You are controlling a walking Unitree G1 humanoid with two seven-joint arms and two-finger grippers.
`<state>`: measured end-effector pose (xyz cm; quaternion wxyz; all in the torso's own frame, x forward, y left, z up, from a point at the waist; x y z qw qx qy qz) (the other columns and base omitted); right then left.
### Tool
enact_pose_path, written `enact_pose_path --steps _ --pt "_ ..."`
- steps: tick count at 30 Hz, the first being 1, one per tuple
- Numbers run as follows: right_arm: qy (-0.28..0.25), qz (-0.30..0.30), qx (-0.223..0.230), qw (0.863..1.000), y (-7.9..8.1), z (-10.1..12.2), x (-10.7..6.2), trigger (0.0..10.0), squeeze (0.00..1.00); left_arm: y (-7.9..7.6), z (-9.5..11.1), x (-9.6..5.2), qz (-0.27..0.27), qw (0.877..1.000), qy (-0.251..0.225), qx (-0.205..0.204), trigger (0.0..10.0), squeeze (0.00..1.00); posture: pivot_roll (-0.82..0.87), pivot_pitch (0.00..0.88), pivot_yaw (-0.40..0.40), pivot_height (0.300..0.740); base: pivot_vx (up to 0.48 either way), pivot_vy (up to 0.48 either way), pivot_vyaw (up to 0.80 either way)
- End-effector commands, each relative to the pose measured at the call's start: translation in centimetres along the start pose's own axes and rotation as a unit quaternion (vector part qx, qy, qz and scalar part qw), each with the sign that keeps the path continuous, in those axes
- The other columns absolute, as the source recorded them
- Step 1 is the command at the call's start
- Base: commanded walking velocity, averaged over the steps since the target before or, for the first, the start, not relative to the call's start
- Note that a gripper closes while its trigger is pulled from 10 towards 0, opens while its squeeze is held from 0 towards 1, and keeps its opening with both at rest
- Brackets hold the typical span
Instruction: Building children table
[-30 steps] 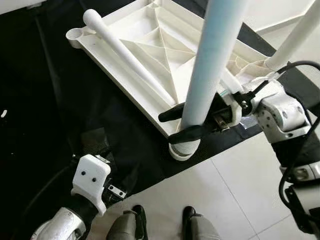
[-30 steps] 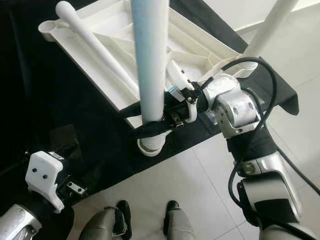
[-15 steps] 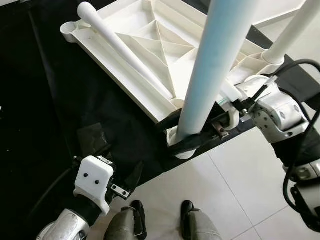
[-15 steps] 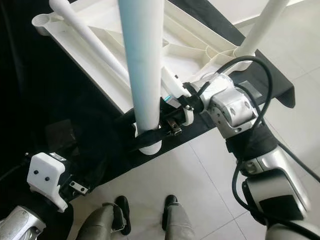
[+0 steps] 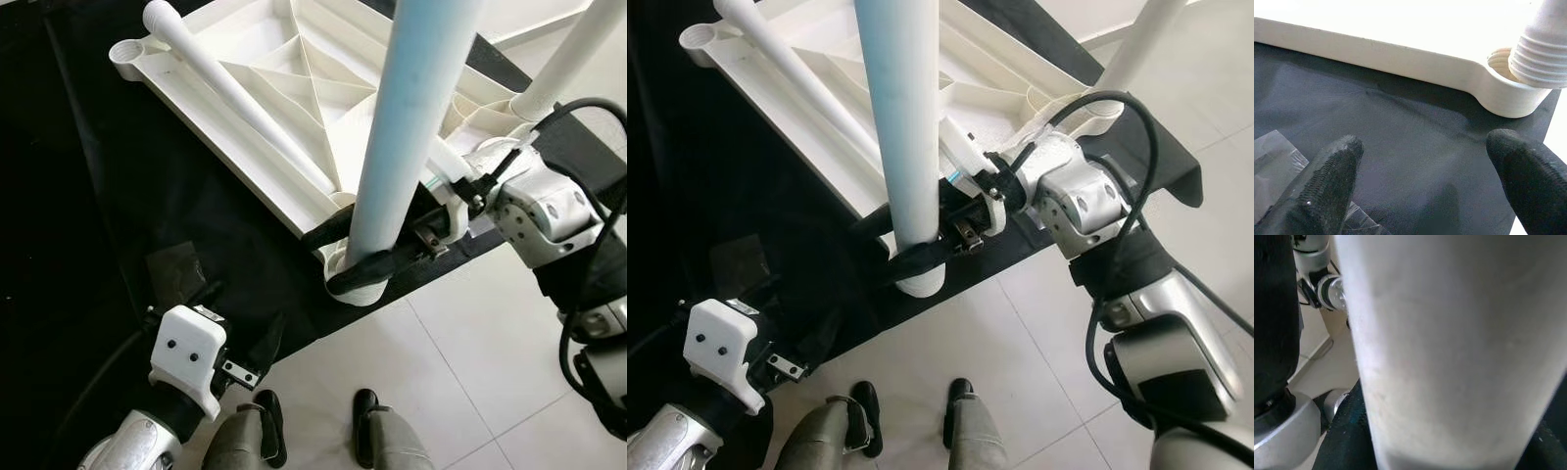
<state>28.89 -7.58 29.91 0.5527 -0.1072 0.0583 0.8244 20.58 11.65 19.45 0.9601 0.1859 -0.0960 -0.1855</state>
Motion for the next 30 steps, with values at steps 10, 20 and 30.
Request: enact_pose_path --steps 10,20,30 --pt "0.046 0.003 -0.001 0.999 -0.8 -1.6 0.6 10.0 0.0 -0.3 -0.6 -0.2 -0.003 1.0 0.012 -0.002 10.0 0.0 0.0 0.449 0.016 0.74 0.0 0.0 0.0" --pt "0.078 0.018 -0.027 0.996 -0.9 -1.8 1.3 10.0 0.0 -0.6 -0.5 -0.2 -0.003 1.0 0.01 -0.002 10.0 0.0 0.0 0.441 0.008 0.74 0.0 0.0 0.0" --pt "0.104 0.043 -0.047 0.993 0.1 -2.1 1.7 10.0 0.0 -0.7 -0.5 -0.2 -0.003 1.0 0.009 -0.003 10.0 0.0 0.0 0.437 0.004 0.74 0.0 0.0 0.0"
Point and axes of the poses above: a point about 5 cm out from each wrist's last joint towards the gripper, its own x axis pointing out of the wrist towards the gripper, its own z axis along the axis of the wrist's last joint, y = z × x, the point moved 4 cm from there along x, pointing out of the wrist towards the gripper, and after that the axes turned 14 degrees about x, right-handed, at the moved point
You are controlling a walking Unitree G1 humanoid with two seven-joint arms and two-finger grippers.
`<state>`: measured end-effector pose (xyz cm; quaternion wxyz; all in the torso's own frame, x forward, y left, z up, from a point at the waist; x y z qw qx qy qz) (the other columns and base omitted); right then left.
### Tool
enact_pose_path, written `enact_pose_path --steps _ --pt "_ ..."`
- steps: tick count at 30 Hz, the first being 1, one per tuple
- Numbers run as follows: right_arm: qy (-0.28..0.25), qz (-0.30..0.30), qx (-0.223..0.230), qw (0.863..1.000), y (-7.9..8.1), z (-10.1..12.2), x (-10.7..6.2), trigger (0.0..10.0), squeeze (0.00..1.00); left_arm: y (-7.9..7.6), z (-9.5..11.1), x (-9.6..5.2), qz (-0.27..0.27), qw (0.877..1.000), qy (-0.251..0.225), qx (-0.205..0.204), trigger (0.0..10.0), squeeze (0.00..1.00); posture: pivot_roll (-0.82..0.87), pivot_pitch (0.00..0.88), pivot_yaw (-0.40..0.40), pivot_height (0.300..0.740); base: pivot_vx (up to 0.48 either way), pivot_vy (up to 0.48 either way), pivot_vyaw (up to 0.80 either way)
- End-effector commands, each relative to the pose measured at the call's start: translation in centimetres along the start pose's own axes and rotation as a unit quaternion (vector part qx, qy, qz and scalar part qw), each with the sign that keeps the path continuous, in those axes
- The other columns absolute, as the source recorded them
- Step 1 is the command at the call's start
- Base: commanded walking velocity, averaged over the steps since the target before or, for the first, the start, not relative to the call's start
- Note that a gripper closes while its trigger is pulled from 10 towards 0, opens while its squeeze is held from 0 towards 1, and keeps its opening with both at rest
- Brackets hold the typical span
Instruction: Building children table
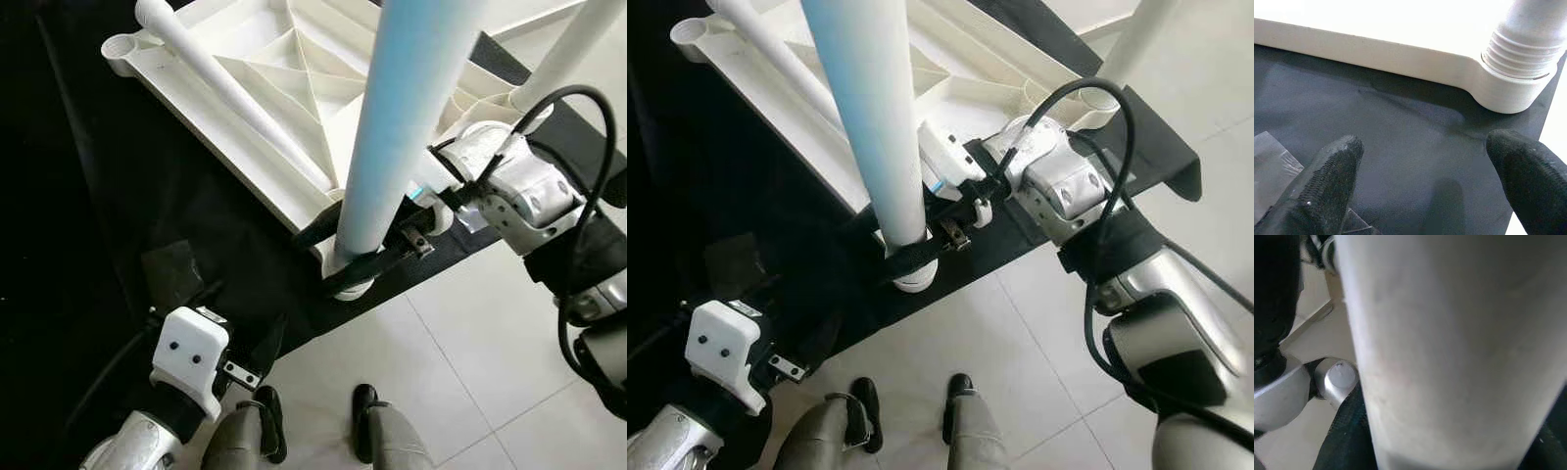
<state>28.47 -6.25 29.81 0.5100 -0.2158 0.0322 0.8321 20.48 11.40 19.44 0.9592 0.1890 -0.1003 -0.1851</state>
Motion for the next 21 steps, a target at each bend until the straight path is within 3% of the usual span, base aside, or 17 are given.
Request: enact_pose_path --steps 1,14,21 --pt "0.021 0.022 0.041 0.999 0.7 -2.1 0.7 10.0 0.0 -0.5 -0.6 -0.2 -0.004 1.0 0.012 -0.007 10.0 0.0 0.0 0.435 0.003 0.74 0.0 0.0 0.0" --pt "-0.028 0.035 0.097 0.994 1.4 -2.8 0.6 10.0 0.0 -0.4 -0.5 -0.2 -0.002 1.0 0.01 -0.005 10.0 0.0 0.01 0.445 0.006 0.74 0.0 0.0 0.0" --pt "0.007 0.037 0.095 0.995 1.9 -4.4 0.8 10.0 0.0 -0.3 -0.4 -0.3 -0.001 1.0 0.011 -0.004 10.0 0.0 0.01 0.455 0.013 0.74 0.0 0.0 0.0"
Point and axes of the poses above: a point about 5 cm out from each wrist's last joint towards the gripper, its own x axis pointing out of the wrist towards the gripper, its own z axis along the axis of the wrist's last joint, y = z × x, the point moved 4 cm from there along x, pointing out of the wrist towards the gripper, and after that the axes turned 14 degrees about x, right-handed, at the moved point
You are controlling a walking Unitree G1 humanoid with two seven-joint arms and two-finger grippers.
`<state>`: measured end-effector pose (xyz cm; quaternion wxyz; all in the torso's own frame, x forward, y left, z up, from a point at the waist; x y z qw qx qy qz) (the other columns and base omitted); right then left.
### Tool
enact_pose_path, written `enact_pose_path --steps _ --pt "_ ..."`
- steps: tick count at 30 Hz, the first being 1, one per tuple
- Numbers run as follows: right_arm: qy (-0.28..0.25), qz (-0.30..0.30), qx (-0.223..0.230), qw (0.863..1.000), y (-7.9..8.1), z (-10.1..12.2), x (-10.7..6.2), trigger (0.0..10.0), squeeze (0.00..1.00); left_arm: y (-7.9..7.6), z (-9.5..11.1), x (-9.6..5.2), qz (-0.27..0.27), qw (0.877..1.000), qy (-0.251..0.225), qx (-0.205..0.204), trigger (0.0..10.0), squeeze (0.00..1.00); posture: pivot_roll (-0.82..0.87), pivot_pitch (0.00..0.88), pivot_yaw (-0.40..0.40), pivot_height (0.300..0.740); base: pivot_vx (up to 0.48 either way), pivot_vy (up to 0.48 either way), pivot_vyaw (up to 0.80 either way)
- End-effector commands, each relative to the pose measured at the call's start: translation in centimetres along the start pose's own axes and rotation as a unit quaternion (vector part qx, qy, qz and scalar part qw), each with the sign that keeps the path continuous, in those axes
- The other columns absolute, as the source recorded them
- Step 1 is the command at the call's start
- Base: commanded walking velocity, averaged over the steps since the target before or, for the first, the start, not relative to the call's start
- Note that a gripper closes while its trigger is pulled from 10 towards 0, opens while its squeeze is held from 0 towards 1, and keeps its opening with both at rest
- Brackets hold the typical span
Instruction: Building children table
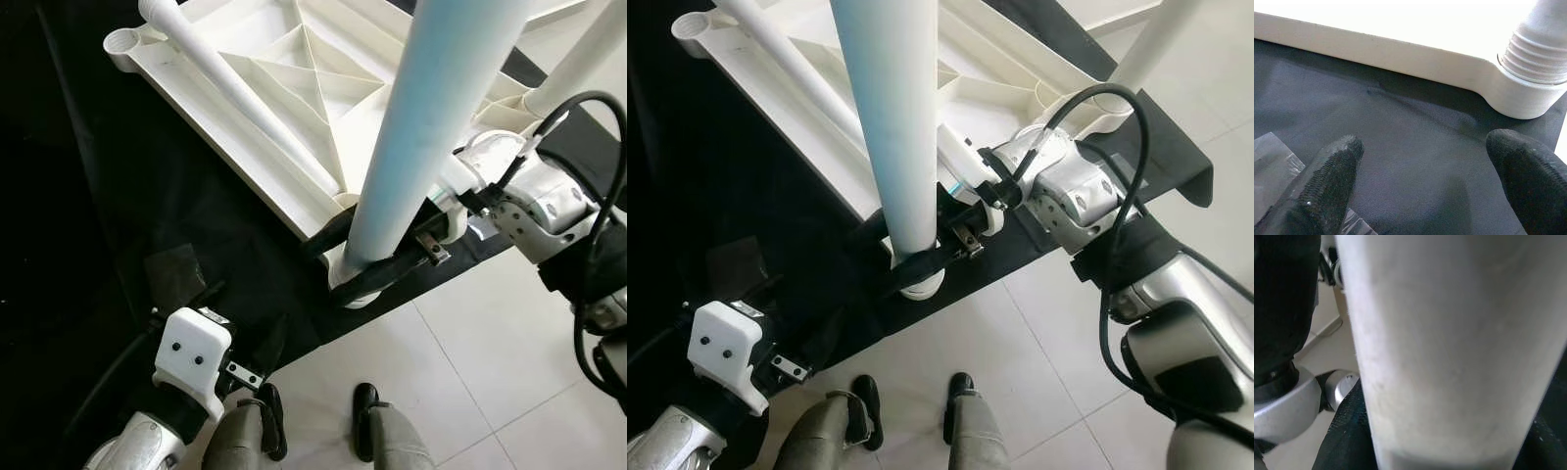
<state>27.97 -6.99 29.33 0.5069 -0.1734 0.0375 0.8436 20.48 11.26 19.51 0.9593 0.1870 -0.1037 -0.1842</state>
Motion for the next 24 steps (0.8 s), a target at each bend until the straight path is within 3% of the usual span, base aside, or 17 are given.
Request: enact_pose_path --steps 1,9,14,24 --pt "0.044 0.023 0.069 0.996 0.8 -4.1 0.8 10.0 0.0 -0.2 -0.5 -0.3 -0.003 1.0 0.014 -0.003 10.0 0.0 0.01 0.456 0.012 0.74 0.0 0.0 0.0" --pt "0.032 0.005 0.077 0.996 0.2 -4.4 0.7 10.0 0.0 -0.2 -0.5 -0.3 -0.002 1.0 0.014 -0.002 10.0 0.0 0.01 0.458 0.008 0.74 0.0 0.0 0.0" --pt "0.034 0.008 0.084 0.996 0.8 -4.8 0.6 10.0 0.0 -0.2 -0.5 -0.2 -0.001 1.0 0.014 -0.002 10.0 0.0 0.01 0.459 0.011 0.74 0.0 0.0 0.0" --pt "-0.055 -0.008 0.133 0.99 0.6 -3.5 -0.2 10.0 0.0 -0.1 -0.6 -0.2 -0.002 1.0 0.014 -0.003 10.0 0.0 0.01 0.46 0.015 0.74 0.0 0.0 0.0"
Point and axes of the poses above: a point about 5 cm out from each wrist's last joint towards the gripper, its own x axis pointing out of the wrist towards the gripper, its own z axis along the axis of the wrist's last joint, y = z × x, the point moved 4 cm from there along x, pointing out of the wrist towards the gripper, and after that the axes turned 14 degrees about x, right-handed, at the moved point
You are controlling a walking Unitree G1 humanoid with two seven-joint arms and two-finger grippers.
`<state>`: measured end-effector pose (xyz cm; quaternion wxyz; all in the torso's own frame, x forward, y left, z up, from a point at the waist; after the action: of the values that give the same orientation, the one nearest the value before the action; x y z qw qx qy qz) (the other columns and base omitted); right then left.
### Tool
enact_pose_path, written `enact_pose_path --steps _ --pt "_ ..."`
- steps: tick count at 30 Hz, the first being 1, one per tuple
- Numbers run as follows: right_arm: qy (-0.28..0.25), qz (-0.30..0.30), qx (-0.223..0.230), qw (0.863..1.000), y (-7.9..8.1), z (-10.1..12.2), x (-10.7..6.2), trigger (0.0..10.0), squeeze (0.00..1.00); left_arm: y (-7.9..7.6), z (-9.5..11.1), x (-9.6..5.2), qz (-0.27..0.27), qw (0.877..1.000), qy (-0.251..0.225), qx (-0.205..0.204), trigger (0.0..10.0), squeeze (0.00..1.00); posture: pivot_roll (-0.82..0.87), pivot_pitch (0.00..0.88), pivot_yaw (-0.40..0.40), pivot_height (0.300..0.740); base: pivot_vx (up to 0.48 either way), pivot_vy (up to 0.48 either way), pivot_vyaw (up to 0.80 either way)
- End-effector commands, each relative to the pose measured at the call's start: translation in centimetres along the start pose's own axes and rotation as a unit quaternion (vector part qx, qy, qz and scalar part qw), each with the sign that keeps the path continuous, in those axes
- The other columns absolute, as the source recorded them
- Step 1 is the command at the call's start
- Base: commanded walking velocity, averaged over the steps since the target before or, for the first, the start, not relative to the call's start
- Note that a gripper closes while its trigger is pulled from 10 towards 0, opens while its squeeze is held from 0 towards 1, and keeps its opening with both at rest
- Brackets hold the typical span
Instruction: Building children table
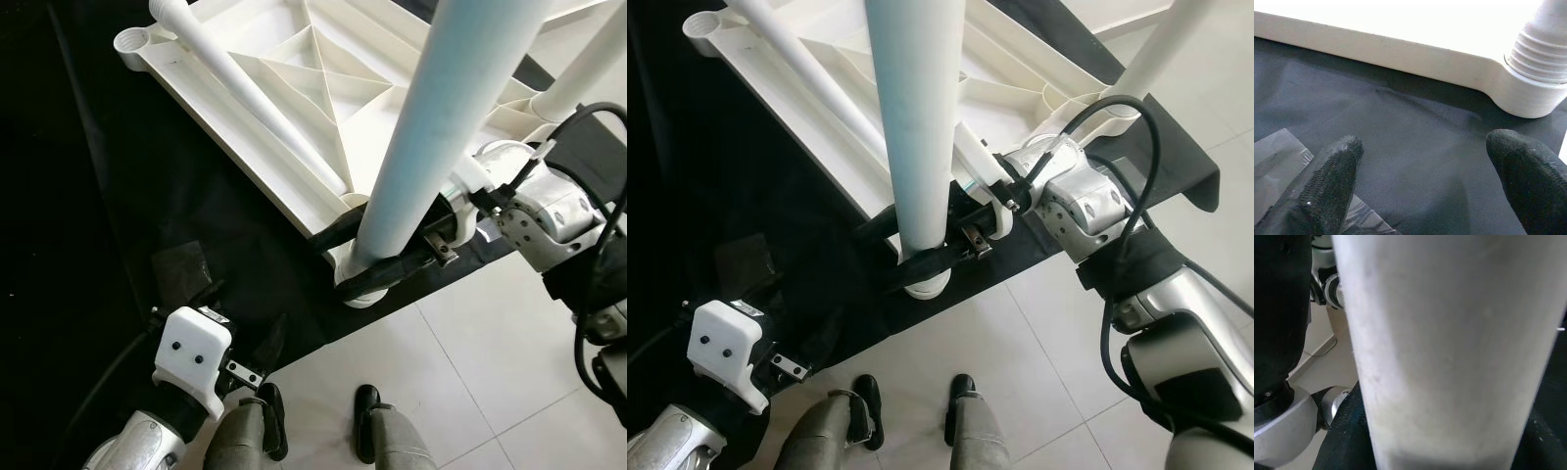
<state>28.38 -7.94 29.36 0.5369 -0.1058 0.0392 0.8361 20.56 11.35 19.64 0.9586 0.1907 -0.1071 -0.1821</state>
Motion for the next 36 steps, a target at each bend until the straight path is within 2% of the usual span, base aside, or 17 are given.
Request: enact_pose_path --steps 1,5,6,14,18,21,27,36 --pt "-0.013 0.01 0.103 0.995 0.3 -3.1 0.3 10.0 0.0 -0.3 -0.6 -0.2 -0.004 1.0 0.016 -0.007 10.0 0.0 0.01 0.46 0.015 0.74 0.0 0.0 0.0" --pt "-0.023 0.009 0.109 0.994 0.3 -2.9 0.2 10.0 0.0 -0.3 -0.6 -0.2 -0.004 1.0 0.016 -0.007 10.0 0.0 0.01 0.46 0.015 0.74 0.0 0.0 0.0" --pt "-0.006 0.008 0.1 0.995 0.5 -3.3 0.1 10.0 0.0 -0.3 -0.7 -0.2 -0.005 1.0 0.016 -0.007 10.0 0.0 0.01 0.459 0.018 0.74 0.0 0.0 0.0" --pt "0.019 0.008 0.082 0.996 0.7 -3.4 0.3 10.0 0.0 -0.2 -0.7 -0.2 -0.004 1.0 0.016 -0.007 10.0 0.0 0.0 0.457 0.016 0.74 0.0 0.0 0.0" --pt "0.043 0.001 0.064 0.997 0.6 -3.8 0.4 10.0 0.0 -0.3 -0.7 -0.2 -0.003 1.0 0.015 -0.007 10.0 0.0 0.0 0.457 0.016 0.74 0.0 0.0 0.0" --pt "0.104 -0.007 0.024 0.994 0.6 -4.8 0.3 10.0 0.0 -0.3 -0.7 -0.2 -0.003 1.0 0.015 -0.008 10.0 0.0 0.0 0.45 0.012 0.74 0.0 0.0 0.0" --pt "0.104 -0.013 0.018 0.994 0.3 -4.7 0.1 10.0 0.0 -0.3 -0.7 -0.2 -0.004 1.0 0.015 -0.009 10.0 0.0 0.0 0.448 0.011 0.74 0.0 0.0 0.0" --pt "0.079 -0.024 0.036 0.996 0.2 -4.4 -0.2 10.0 0.0 -0.4 -0.7 -0.3 -0.005 1.0 0.016 -0.009 10.0 0.0 0.0 0.443 0.012 0.74 0.0 0.0 0.0"
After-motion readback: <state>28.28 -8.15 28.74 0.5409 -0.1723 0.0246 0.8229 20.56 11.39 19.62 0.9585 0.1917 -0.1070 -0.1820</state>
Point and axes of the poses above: a point about 5 cm out from each wrist's last joint towards the gripper, its own x axis pointing out of the wrist towards the gripper, its own z axis along the axis of the wrist's last joint, y = z × x, the point moved 4 cm from there along x, pointing out of the wrist towards the gripper, and after that the axes turned 14 degrees about x, right-handed, at the moved point
